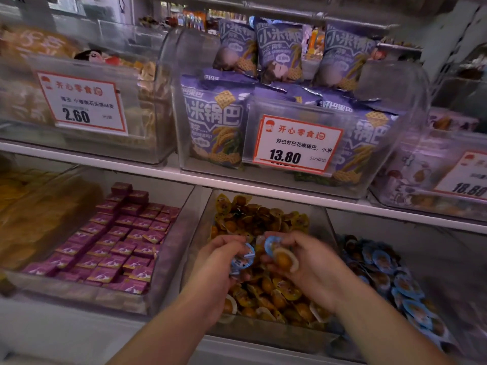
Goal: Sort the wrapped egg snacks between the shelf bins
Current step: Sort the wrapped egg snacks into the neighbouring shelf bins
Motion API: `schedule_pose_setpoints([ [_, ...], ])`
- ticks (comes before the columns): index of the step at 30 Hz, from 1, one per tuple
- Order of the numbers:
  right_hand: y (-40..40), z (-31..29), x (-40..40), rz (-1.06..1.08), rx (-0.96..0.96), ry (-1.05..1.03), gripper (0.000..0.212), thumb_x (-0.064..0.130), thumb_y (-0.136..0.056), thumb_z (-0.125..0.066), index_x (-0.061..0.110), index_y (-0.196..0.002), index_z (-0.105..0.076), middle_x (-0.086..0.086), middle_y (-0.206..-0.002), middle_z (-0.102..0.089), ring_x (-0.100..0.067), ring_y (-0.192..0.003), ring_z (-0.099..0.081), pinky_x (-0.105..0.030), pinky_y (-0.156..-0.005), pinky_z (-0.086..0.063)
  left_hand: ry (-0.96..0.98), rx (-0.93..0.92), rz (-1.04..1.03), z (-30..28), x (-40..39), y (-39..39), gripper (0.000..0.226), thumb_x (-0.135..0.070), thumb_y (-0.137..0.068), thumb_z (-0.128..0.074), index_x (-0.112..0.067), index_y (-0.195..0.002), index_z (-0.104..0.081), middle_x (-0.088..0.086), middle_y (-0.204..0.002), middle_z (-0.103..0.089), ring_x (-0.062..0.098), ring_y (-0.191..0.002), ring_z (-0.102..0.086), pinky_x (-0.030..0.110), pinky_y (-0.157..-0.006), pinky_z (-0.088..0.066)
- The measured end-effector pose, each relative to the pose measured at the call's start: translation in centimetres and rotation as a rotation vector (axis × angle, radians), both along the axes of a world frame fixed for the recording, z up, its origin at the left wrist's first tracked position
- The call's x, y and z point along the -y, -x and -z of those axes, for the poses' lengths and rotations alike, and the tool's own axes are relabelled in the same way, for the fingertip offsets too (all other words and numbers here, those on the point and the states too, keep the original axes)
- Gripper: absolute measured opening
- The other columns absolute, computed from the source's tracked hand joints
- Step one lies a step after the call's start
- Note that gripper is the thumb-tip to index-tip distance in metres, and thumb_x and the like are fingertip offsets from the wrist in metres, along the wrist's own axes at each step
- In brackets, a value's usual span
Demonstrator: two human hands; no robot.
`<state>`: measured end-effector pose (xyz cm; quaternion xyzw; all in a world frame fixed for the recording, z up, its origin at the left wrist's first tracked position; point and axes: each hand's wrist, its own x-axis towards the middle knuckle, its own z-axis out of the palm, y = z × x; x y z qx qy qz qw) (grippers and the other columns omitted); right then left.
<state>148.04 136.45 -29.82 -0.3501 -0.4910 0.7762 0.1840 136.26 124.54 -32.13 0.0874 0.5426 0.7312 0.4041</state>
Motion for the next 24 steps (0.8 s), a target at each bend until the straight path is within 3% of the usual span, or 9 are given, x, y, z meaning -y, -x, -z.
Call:
schedule_pose_setpoints([
  [3, -0.8, 1.2, 0.4, 0.019, 0.243, -0.698, 0.034, 0.009, -0.097, -0.056, 0.037, -0.104, -0.075, 0.004, -0.113, -0.070, -0.014, -0.093, -0.070, -0.032, -0.083, -0.059, -0.002, -0.058, -0.007, 0.4, -0.3, 0.3, 0.015, 0.000, -0.083, -0.065, -0.011, -0.079, -0.074, 0.013, -0.096, -0.069, 0.028, -0.082, -0.067, 0.031, -0.053, -0.048],
  [5, -1.0, 0.9, 0.5, 0.024, 0.253, -0.931, 0.032, 0.016, -0.097, -0.060, 0.045, -0.105, -0.071, 0.011, -0.109, -0.071, -0.009, -0.091, -0.070, -0.027, -0.073, -0.060, -0.010, -0.144, -0.026, 0.4, -0.4, 0.4, 0.016, -0.003, -0.084, -0.066, -0.017, -0.080, -0.074, 0.013, -0.095, -0.071, 0.027, -0.081, -0.069, 0.031, -0.054, -0.049],
  [7, -0.8, 0.6, 0.7, 0.095, 0.166, -0.758, 0.024, 0.018, -0.097, -0.061, 0.038, -0.101, -0.074, 0.004, -0.109, -0.072, -0.004, -0.089, -0.071, -0.024, -0.068, -0.060, 0.006, -0.364, -0.060, 0.5, -0.5, 0.1, 0.015, -0.013, -0.081, -0.072, -0.026, -0.087, -0.073, 0.008, -0.095, -0.073, 0.021, -0.082, -0.071, 0.027, -0.058, -0.052],
  [10, -0.3, -0.4, 1.7, 0.071, -0.139, 0.037, 0.023, 0.023, -0.097, -0.057, 0.016, -0.101, -0.078, -0.015, -0.114, -0.072, -0.021, -0.093, -0.073, -0.046, -0.081, -0.060, -0.030, -0.877, -0.100, 0.0, -0.9, -1.3, 0.025, -0.025, -0.079, -0.071, -0.037, -0.101, -0.065, -0.005, -0.100, -0.067, 0.007, -0.092, -0.067, 0.018, -0.071, -0.053],
  [13, -0.6, -1.3, 2.6, -0.050, -0.360, 0.458, 0.038, 0.040, -0.090, -0.058, 0.012, -0.106, -0.078, -0.012, -0.114, -0.073, -0.022, -0.102, -0.072, -0.037, -0.089, -0.057, -0.095, -1.279, -0.068, -0.5, -2.1, -3.3, 0.042, -0.021, -0.083, -0.070, -0.040, -0.116, -0.055, -0.013, -0.117, -0.056, 0.008, -0.113, -0.058, 0.019, -0.094, -0.046],
  [16, -1.4, -2.1, 2.1, 0.091, -0.400, 0.483, 0.040, 0.037, -0.085, -0.067, 0.009, -0.112, -0.076, -0.013, -0.114, -0.073, -0.025, -0.109, -0.069, -0.038, -0.102, -0.050, -0.053, -1.315, -0.024, -1.2, -3.2, -5.1, 0.055, -0.038, -0.085, -0.064, -0.058, -0.127, -0.036, -0.035, -0.126, -0.045, 0.003, -0.122, -0.049, 0.047, -0.104, -0.045],
  [18, -2.4, -2.2, 1.5, 0.162, -0.361, 0.347, 0.025, 0.024, -0.090, -0.066, 0.009, -0.108, -0.076, -0.014, -0.109, -0.075, -0.026, -0.104, -0.071, -0.040, -0.098, -0.053, 0.007, -1.386, -0.008, -1.0, -3.7, -6.1, 0.060, -0.048, -0.086, -0.052, -0.048, -0.140, -0.025, -0.032, -0.135, -0.036, 0.005, -0.132, -0.038, 0.058, -0.107, -0.040],
  [21, -4.3, -2.2, 1.1, 0.195, -0.317, 0.066, 0.011, 0.010, -0.092, -0.065, 0.009, -0.095, -0.076, -0.009, -0.086, -0.076, -0.019, -0.069, -0.073, -0.027, -0.057, -0.057, -0.046, -1.565, 0.093, -0.6, -3.8, -7.1, 0.072, -0.047, -0.090, -0.046, -0.025, -0.153, -0.019, -0.019, -0.153, -0.017, 0.010, -0.149, -0.014, 0.048, -0.117, -0.026],
  [24, -6.5, -2.3, -0.5, 0.220, -0.288, -0.162, 0.006, 0.011, -0.091, -0.068, 0.010, -0.094, -0.073, -0.006, -0.074, -0.064, -0.014, -0.059, -0.058, -0.023, -0.044, -0.043, -0.126, -1.620, 0.228, -0.3, -3.7, -7.3, 0.071, -0.053, -0.099, -0.037, -0.019, -0.157, -0.015, -0.011, -0.164, -0.011, 0.015, -0.151, -0.016, 0.029, -0.119, -0.018],
])
